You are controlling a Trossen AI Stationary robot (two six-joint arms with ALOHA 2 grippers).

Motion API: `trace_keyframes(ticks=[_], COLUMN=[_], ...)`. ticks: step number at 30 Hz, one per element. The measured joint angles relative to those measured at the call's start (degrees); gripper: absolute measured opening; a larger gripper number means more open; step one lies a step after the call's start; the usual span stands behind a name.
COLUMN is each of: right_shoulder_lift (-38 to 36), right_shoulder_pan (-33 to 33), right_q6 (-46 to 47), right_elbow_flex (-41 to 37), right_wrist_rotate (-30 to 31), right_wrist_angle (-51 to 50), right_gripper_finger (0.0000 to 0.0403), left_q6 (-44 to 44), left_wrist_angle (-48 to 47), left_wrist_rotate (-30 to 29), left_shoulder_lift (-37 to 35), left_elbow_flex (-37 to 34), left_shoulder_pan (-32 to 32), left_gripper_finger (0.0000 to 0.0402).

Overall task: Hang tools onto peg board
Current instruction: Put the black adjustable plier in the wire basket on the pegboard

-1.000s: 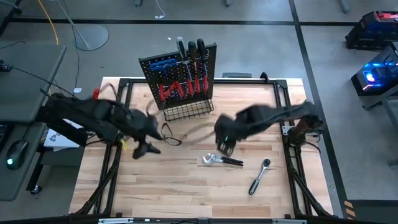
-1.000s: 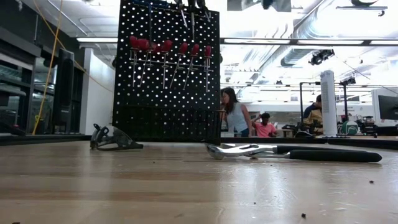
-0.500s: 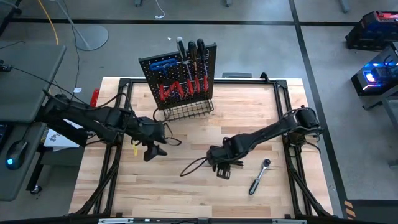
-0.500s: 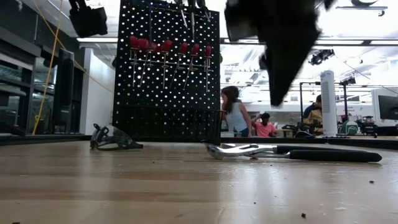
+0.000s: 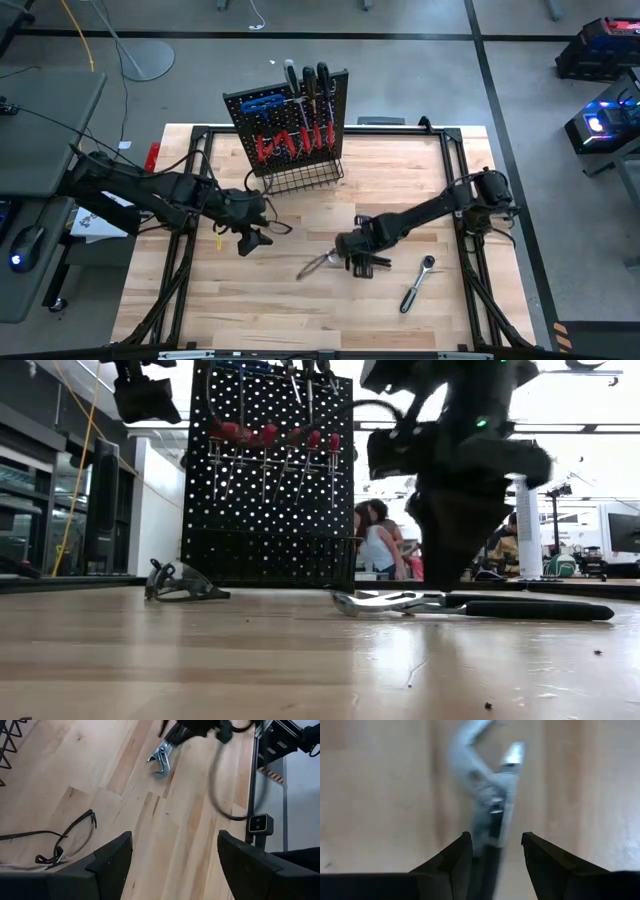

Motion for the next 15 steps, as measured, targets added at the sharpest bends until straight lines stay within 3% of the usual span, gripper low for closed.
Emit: trace_keyframes(ticks=[5,9,15], right_shoulder_lift=[0.0,0.0,3.3], right_shoulder_pan=[-2.6,-3.0,-3.0], right_q6=[-1.3,-4.7,-4.6], right_elbow_flex=[-0.2,-0.2,-0.2], right_wrist_rotate=[-1.2,-6.0,-6.0], right_wrist_angle=[1.9,4.0,4.4], right_gripper_finger=[0.0165,0.0165,0.0165], left_q6=[-0.2,-0.2,-0.3], left_wrist_angle=[0.0,0.0,-0.1], left_wrist_rotate=[-0.6,-0.7,-0.7], left_shoulder_lift=[0.0,0.0,0.0], left_elbow_flex=[0.0,0.0,0.0], left_shoulder_pan=[-0.5,-1.0,-1.6], left_gripper_finger=[0.0268,0.0268,0.0268])
